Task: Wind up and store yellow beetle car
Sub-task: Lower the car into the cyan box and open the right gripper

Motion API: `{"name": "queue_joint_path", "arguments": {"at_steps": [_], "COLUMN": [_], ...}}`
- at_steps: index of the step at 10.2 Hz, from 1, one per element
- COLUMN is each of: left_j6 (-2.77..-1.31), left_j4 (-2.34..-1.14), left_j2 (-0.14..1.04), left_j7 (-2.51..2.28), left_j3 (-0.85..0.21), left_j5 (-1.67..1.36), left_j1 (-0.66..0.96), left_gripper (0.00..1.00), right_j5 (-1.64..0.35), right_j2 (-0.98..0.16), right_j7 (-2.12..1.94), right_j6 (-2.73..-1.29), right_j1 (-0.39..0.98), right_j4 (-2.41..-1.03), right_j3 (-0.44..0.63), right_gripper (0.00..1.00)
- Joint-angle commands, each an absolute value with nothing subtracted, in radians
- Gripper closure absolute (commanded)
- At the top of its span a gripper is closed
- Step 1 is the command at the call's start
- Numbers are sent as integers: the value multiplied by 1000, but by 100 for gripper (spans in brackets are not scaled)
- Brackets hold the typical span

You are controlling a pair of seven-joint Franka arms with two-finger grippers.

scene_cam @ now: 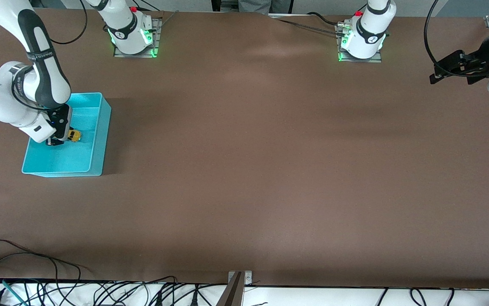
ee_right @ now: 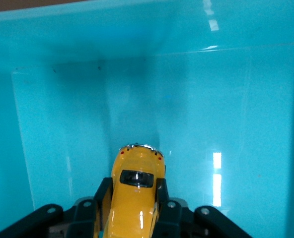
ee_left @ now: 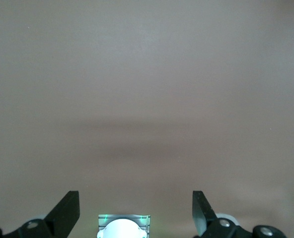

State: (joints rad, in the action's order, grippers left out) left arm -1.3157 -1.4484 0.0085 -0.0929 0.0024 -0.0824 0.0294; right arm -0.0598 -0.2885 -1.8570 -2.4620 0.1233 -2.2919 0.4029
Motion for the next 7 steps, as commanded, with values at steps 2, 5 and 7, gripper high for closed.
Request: {"name": "queue_joint_path", "arguments": {"at_steps": [2, 5, 7], "left_j6": [-1296, -1296, -1296], "left_j4": [-1414, -1414, -1414], "left_j2": [21, 21, 21], "left_j7": [-95, -95, -95], "left_j3": [3, 3, 2], "left_j5": [-100, -101, -92], "left_j1": [31, 26, 28], "left_gripper": [0, 0, 0], "right_j5": [-112, -112, -113], "right_j2": [-296, -296, -279], "right_j7": [-1873, -1867, -1859], "right_j6": [-2487, -2484, -2470], "right_j1": [126, 127, 127], "right_j4": [-2313, -2307, -2292], "right_j3": [374, 373, 373], "right_gripper": [100, 49, 23]}}
